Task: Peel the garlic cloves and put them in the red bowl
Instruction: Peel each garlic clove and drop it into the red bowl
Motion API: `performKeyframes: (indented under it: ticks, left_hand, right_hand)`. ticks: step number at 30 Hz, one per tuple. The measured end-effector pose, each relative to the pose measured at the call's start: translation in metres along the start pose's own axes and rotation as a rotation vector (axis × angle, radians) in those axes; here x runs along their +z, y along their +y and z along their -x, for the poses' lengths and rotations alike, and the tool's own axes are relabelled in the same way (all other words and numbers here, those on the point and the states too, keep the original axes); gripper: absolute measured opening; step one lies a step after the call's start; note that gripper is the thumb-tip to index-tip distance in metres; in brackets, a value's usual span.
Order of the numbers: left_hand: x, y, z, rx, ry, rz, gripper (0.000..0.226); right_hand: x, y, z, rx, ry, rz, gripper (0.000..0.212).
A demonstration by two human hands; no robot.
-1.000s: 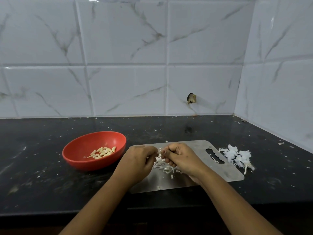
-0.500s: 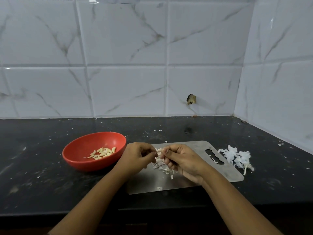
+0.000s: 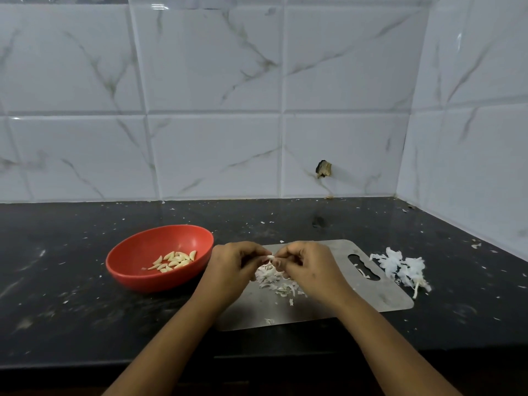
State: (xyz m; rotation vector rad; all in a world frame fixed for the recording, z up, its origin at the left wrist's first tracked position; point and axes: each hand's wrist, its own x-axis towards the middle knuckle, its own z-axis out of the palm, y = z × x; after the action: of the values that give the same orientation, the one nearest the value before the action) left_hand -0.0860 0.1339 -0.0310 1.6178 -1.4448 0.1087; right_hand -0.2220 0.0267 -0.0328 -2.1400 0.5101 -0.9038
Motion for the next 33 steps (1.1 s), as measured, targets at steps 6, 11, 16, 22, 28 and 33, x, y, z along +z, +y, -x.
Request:
performKeyframes:
  ticks: [6, 11, 16, 22, 28, 33]
  left_hand:
    - [0.012, 0.006, 0.002, 0.019, 0.116, -0.144, 0.007]
    - [0.021, 0.008, 0.003, 0.02, 0.133, -0.236, 0.02]
    - [0.015, 0.009, 0.001, -0.122, 0.095, 0.014, 0.009]
    - [0.014, 0.01, 0.0, -0.267, 0.089, 0.218, 0.01]
    - [0.029, 0.021, 0.006, -0.159, 0.236, -0.1, 0.007]
    - [0.032, 0.035, 0.006, -0.229, 0.251, -0.003, 0.004]
  right_hand:
    - [0.015, -0.002, 0.005, -0.132, 0.178, 0.427, 0.012]
    - [0.02, -0.004, 0.009, -0.098, 0.19, 0.534, 0.016]
    - [0.006, -0.001, 0.006, 0.053, 0.103, 0.037, 0.012]
    - [0.01, 0.002, 0.001, 0.096, 0.145, -0.113, 0.016]
    - [0.017, -0.002, 0.002, 0.033, 0.252, 0.27, 0.015]
    - [0.016, -0.003, 0.006, 0.018, 0.284, 0.174, 0.009]
